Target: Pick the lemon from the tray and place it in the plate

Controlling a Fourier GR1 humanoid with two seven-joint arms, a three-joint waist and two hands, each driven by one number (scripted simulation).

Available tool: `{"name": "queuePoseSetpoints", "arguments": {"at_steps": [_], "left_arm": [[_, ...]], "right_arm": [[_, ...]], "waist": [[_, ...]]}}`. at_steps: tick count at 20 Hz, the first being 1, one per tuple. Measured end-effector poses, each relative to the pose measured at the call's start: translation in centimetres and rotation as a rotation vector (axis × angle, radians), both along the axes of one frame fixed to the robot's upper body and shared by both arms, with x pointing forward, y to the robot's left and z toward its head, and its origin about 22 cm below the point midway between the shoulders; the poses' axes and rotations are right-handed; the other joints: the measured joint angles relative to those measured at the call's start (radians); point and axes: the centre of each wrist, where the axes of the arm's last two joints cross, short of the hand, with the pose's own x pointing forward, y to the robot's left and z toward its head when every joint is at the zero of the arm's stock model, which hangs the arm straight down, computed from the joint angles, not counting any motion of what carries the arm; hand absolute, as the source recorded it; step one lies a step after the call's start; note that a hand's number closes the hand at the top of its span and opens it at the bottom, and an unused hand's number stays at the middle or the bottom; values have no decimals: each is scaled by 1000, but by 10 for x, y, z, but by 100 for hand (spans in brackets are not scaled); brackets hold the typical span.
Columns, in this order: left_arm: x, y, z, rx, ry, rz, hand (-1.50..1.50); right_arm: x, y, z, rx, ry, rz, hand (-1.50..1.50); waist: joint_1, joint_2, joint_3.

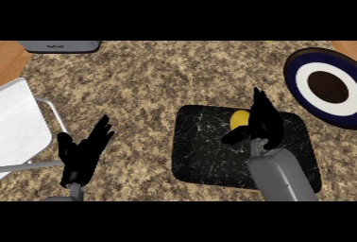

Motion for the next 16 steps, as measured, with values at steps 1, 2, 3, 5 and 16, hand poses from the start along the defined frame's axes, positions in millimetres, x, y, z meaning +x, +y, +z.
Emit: {"name": "queuePoseSetpoints", "arguments": {"at_steps": [1,2,3,5,16], "left_arm": [[1,1,1,-2,3,2,0],[0,-1,-1,-6,-1,0,0],[1,-2,-2,-4,-3,2,0],[-1,-1,-1,-1,-6,5,0],[3,-2,-1,5,6,13,0]], "right_arm": [[2,-2,-1,1,7,1,-150],[7,-2,-6,0,17,1,-150],[10,-6,-10,5,26,1,-150],[9,-7,-18,0,53,20,150],[8,-7,-29,-105,62,103,150]], "waist": [[0,0,0],[1,0,0],[1,0,1],[0,0,0],[-1,-4,-1]]}}
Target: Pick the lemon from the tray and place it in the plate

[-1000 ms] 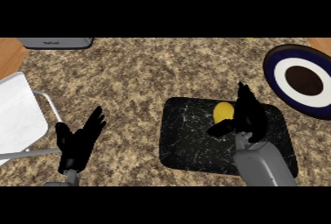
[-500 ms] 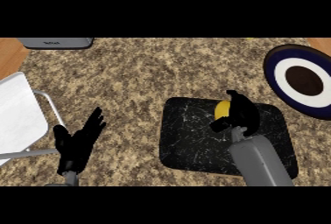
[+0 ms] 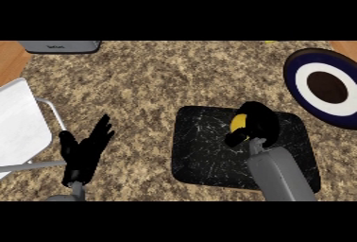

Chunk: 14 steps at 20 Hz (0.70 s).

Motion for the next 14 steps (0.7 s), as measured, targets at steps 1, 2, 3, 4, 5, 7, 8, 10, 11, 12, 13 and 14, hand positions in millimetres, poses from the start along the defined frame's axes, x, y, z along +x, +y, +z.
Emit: {"name": "queuePoseSetpoints", "arguments": {"at_steps": [1,2,3,4,5,7,8,10,11,12,13,14], "left_arm": [[0,-1,0,0,1,2,0],[1,0,3,-4,3,-2,0],[0,-1,5,-1,3,-3,0],[-2,0,3,2,7,-2,0],[-2,-1,3,0,2,-6,0],[2,-5,5,-2,-5,-21,0],[3,-8,6,-2,-11,-30,0],[5,-12,8,-7,-25,-49,0],[6,-13,10,-6,-33,-59,0],[8,-15,11,-7,-35,-68,0],[9,-18,12,-9,-40,-76,0],[10,-20,13,-6,-45,-82,0]], "right_arm": [[-1,2,6,-16,-15,5,150],[-2,1,7,-31,-38,5,150],[-2,2,8,-40,-76,3,150],[-3,4,12,-44,-134,2,150],[3,-1,16,-57,-191,-24,150],[21,-3,27,-92,-284,-124,150],[31,-6,35,-111,-326,-181,150],[47,-17,50,-154,-399,-293,150],[55,-22,58,-180,-437,-339,150],[61,-29,66,-214,-475,-375,150],[68,-35,74,-248,-511,-409,150],[73,-41,80,-281,-543,-439,150]], "waist": [[-1,1,1],[0,1,0],[0,2,0],[0,2,0],[3,4,0],[19,11,0],[29,16,0],[51,27,-1],[62,33,-2],[70,38,-2],[78,42,-2],[87,45,-2]]}}
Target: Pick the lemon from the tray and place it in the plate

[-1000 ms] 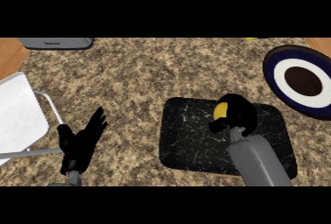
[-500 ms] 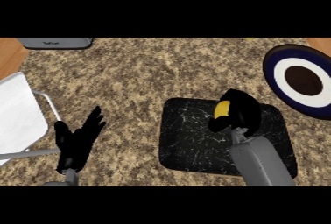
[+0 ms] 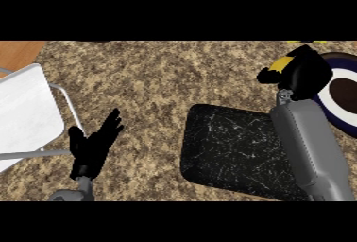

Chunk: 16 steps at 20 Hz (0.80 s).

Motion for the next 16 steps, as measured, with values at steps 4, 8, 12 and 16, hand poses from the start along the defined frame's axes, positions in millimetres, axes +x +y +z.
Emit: {"name": "queuePoseSetpoints", "arguments": {"at_steps": [4,8,12,16], "left_arm": [[3,-7,2,-1,-8,-25,0],[4,-8,2,0,-11,-37,0],[5,-10,3,3,-7,-39,0],[4,-7,2,0,-5,-32,0]], "right_arm": [[18,-16,31,-101,-124,-114,150],[27,-30,51,-156,-237,-209,150],[31,-42,60,-184,-339,-281,150],[28,-56,60,-206,-440,-331,150]], "waist": [[26,8,0],[34,12,2],[32,11,4],[25,9,5]]}}
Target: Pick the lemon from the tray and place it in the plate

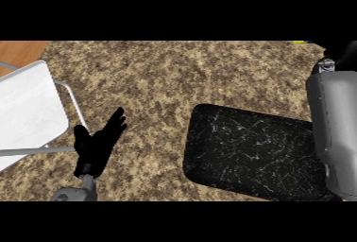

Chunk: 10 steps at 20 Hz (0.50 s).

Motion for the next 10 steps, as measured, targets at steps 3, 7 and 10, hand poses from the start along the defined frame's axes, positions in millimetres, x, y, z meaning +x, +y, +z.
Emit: {"name": "queuePoseSetpoints", "arguments": {"at_steps": [3,7,10], "left_arm": [[-2,1,-2,-1,4,10,0],[-2,4,-2,-2,8,23,0],[-4,5,-4,-1,16,43,0]], "right_arm": [[-4,-17,-10,-25,-40,-53,150],[-12,-43,-28,-56,-72,-133,150],[-21,-62,-42,-73,-95,-196,150]], "waist": [[-14,-4,1],[-29,-8,1],[-42,-13,1]]}}
